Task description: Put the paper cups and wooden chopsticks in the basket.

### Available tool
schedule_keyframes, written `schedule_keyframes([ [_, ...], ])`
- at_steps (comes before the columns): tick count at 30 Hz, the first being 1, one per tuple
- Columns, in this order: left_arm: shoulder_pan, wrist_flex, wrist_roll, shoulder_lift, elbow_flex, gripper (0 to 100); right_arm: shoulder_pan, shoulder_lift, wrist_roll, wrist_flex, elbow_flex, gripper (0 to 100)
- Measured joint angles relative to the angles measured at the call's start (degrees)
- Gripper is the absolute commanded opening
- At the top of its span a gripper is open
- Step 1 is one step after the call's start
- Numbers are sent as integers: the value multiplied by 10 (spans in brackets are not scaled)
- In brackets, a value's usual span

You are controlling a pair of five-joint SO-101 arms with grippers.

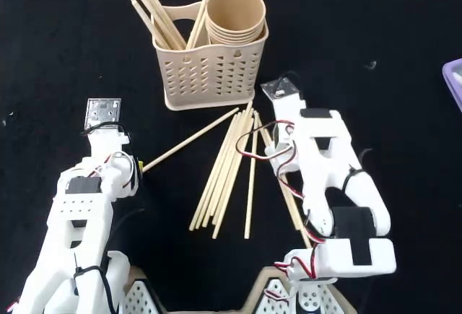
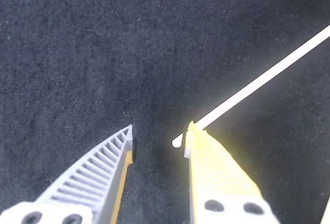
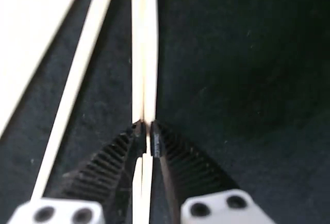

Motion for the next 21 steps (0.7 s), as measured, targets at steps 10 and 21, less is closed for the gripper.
schedule_keyframes([
  [10, 0, 0, 0, 0, 0, 170, 2, -12, 0, 0, 6, 202],
  [21, 0, 0, 0, 0, 0, 170, 1, -11, 0, 41, 6, 213],
])
